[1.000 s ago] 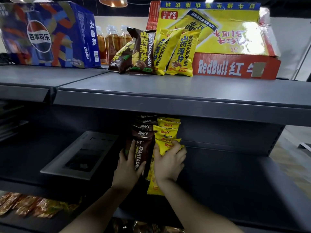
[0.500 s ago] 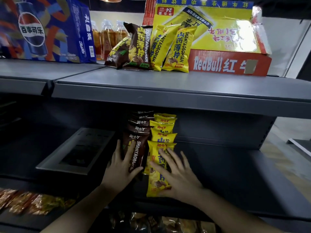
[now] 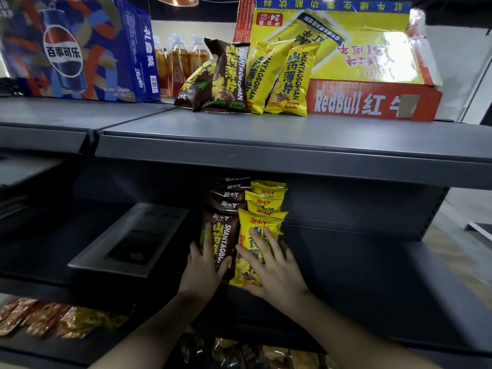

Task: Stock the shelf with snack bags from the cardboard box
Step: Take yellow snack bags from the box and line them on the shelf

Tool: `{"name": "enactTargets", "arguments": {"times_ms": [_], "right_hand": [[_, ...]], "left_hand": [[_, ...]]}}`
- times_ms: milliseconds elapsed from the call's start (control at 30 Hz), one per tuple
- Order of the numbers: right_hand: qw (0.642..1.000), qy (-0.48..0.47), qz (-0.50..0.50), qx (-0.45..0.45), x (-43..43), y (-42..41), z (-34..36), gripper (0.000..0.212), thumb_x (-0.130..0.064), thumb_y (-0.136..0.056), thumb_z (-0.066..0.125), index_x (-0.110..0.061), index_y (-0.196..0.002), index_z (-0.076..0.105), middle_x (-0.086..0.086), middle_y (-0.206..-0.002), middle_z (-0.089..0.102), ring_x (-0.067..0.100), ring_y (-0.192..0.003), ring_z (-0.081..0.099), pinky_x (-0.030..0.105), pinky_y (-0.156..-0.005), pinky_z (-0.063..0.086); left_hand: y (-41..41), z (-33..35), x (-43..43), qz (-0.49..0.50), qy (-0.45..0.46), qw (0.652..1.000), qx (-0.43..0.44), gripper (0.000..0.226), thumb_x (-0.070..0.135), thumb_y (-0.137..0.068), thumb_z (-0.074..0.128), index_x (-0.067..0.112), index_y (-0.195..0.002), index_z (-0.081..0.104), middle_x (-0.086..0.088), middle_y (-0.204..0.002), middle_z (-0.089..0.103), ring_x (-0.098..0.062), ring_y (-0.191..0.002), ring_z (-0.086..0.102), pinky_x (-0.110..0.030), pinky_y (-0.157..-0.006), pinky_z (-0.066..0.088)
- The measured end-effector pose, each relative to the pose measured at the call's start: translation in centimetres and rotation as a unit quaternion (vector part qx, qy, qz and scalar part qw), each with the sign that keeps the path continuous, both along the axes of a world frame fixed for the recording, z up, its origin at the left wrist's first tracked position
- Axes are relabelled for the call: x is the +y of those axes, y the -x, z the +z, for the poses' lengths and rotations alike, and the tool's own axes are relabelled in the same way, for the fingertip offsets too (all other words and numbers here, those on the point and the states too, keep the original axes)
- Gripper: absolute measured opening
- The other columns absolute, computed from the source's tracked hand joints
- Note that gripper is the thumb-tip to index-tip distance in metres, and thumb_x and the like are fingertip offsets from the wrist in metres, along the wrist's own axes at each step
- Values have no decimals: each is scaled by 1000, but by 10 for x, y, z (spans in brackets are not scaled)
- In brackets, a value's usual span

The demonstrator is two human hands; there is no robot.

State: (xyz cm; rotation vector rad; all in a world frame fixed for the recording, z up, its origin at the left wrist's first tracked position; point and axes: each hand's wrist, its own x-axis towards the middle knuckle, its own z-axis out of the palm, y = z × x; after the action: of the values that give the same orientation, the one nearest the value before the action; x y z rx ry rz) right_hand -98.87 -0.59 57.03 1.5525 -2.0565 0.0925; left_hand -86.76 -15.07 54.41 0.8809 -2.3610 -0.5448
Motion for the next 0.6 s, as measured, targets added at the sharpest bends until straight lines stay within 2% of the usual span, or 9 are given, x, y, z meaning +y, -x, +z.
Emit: {"name": "enactTargets", "arguments": {"times_ms": [100,167,233,267,333,367,433,500,600], "right_hand": [[1000,0,24,0,7,0,5,94,-76,-66,61,-28,-143,39,9,-154,33,32,-140,34,57,-102,41],[999,27,47,6,12,1,10,81,-70,-74,58,-23,-139,46,7,-152,37,27,-140,36,57,-104,39],[996,51,70,24,13,0,16,67,-59,-81,59,-19,-134,52,6,-151,38,23,-141,33,56,-106,37],[995,49,77,33,12,-1,19,66,-57,-80,59,-19,-134,52,7,-151,37,23,-142,31,56,-108,35],[996,22,76,51,6,-3,24,75,-60,-76,62,-20,-138,48,9,-154,33,26,-143,29,58,-111,29],[996,3,69,59,2,-4,25,80,-64,-73,62,-21,-139,46,11,-154,31,29,-143,28,59,-111,26],[996,-25,51,69,-3,-2,23,85,-69,-71,62,-21,-140,45,12,-155,30,31,-143,27,61,-111,24],[996,-32,42,73,-6,3,19,84,-71,-71,59,-21,-139,48,11,-155,29,30,-144,26,61,-112,24],[995,-23,57,74,-8,14,12,82,-72,-74,53,-22,-139,46,9,-156,27,28,-145,24,59,-114,21]], "left_hand": [[0,3,1,7,-44,999,30,92,44,-91,53,38,-139,-24,-22,-136,30,-36,-122,46,-42,-97,46],[-1,3,2,22,-58,998,31,90,47,-91,51,33,-144,-20,-24,-142,25,-39,-130,37,-46,-103,41],[-2,5,5,63,28,998,5,81,59,-91,39,22,-151,-2,-25,-147,24,-41,-135,31,-52,-107,34],[-2,7,6,77,79,994,-19,80,64,-89,28,17,-151,11,-25,-147,28,-41,-134,34,-54,-104,35],[-1,16,8,75,140,986,-57,80,66,-89,16,14,-148,28,-26,-144,37,-43,-128,44,-58,-95,42],[1,18,7,67,155,983,-68,78,65,-88,16,17,-148,29,-26,-144,37,-44,-127,44,-59,-93,43],[5,18,3,47,150,985,-65,75,64,-87,24,25,-151,15,-24,-152,24,-42,-135,34,-58,-99,41],[10,13,-2,22,103,994,-29,78,58,-90,41,31,-148,-4,-21,-156,7,-41,-141,20,-55,-104,39],[16,13,-1,3,38,999,38,86,45,-89,57,39,-144,-8,-20,-155,5,-41,-140,19,-49,-102,41]]}}
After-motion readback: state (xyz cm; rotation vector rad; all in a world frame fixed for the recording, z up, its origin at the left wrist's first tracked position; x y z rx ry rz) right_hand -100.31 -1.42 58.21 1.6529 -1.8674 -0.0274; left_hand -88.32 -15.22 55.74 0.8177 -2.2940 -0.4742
